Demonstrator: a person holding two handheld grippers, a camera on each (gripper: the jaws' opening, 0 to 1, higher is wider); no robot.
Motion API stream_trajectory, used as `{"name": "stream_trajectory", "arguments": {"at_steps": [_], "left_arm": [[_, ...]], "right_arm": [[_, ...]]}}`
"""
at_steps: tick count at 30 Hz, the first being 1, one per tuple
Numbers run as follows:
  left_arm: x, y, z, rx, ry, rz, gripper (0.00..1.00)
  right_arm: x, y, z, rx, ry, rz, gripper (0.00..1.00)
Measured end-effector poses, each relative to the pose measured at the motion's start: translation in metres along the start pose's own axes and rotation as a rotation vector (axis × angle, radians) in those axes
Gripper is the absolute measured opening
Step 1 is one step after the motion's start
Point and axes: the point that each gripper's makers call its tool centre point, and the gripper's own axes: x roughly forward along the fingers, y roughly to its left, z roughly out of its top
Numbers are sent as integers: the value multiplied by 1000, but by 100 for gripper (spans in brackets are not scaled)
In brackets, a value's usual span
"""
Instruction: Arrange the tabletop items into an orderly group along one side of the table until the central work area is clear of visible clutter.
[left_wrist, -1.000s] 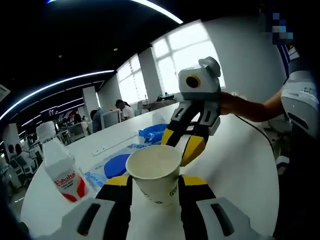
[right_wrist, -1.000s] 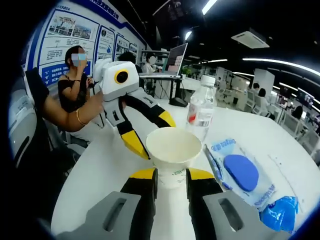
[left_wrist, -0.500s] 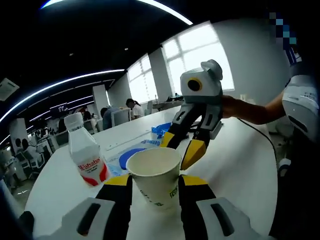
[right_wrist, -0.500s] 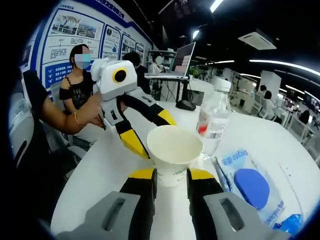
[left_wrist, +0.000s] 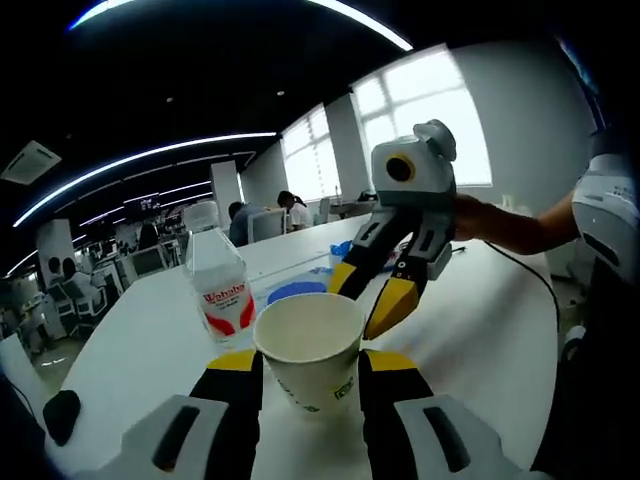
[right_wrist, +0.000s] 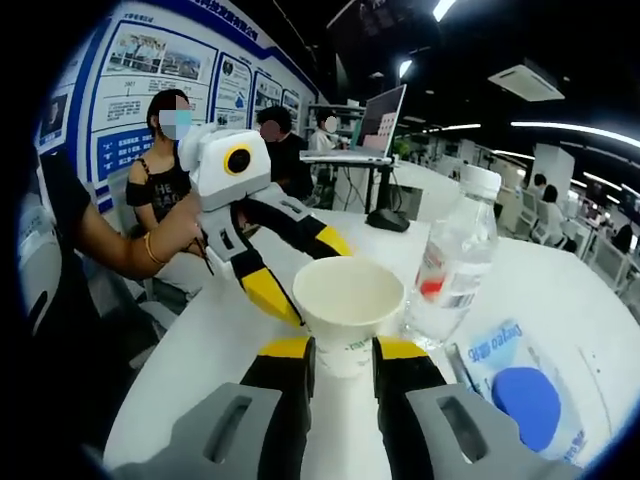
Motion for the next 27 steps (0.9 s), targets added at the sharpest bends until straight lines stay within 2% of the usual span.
{"name": "stream_trajectory", "arguments": {"at_steps": [9, 16, 27], "left_arm": [[-1, 9, -5, -13, 10, 30, 37], [-2, 19, -15, -32, 40, 64, 42], [-11, 20, -12, -53, 22, 79, 43]], "right_arm": [[6, -5, 4, 26, -9, 4, 20], [5, -5, -6, 41, 14, 10, 21], [-1, -5, -7, 53, 11, 2, 21]]}}
